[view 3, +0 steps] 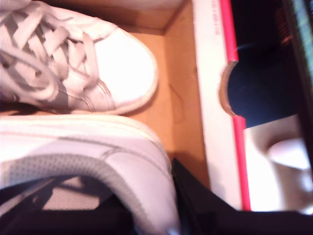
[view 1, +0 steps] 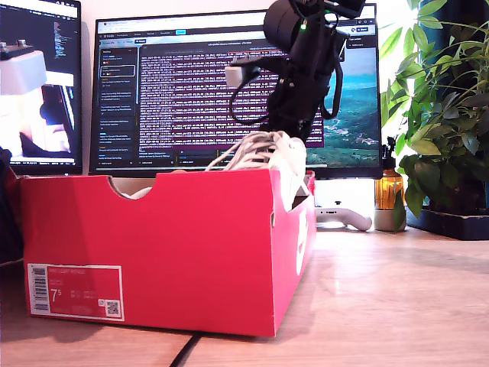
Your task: Pack the white shoes by picking the first shoe and placing it inside the red shoebox, left side, then picking and rotating the second shoe and placing it in the shoebox
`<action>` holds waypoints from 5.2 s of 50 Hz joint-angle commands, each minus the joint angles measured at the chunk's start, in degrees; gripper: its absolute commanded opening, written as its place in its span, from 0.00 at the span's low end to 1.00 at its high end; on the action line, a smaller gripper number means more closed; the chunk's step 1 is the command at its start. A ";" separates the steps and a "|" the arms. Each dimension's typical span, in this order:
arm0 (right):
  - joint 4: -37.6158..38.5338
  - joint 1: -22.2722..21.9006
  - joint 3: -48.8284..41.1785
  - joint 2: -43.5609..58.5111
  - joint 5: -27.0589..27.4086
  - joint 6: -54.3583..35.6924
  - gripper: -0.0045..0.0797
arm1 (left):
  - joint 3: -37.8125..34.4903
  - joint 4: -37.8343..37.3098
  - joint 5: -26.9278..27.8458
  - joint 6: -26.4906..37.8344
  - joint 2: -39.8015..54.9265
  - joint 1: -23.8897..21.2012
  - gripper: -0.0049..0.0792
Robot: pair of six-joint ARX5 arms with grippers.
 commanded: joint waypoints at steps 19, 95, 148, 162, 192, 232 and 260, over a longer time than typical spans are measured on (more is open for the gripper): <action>3.80 1.97 0.15 4.92 4.59 1.79 0.07 | 0.46 0.24 0.70 -0.24 0.24 -0.17 0.04; -37.27 2.05 25.31 -0.92 11.69 49.86 0.04 | 0.63 -1.57 0.20 -4.92 -0.83 -0.20 0.04; -25.57 -14.60 2.25 -22.62 17.68 50.69 0.04 | 1.49 -4.33 -1.44 -30.34 -24.50 3.15 0.04; -3.13 -16.35 -23.21 -39.52 17.27 45.44 0.04 | 1.46 6.99 2.86 -39.08 -23.54 9.44 0.04; 29.94 -17.94 -60.22 -55.01 13.92 41.88 0.04 | -3.87 21.11 5.88 -43.47 -21.90 15.63 0.04; 51.08 -29.79 -80.30 -64.52 3.78 43.82 0.04 | -18.25 36.26 0.59 -44.96 -25.11 17.14 0.04; 62.27 -29.81 -96.45 -64.54 3.80 43.06 0.04 | -27.80 29.00 -2.89 -44.85 -44.35 20.04 0.04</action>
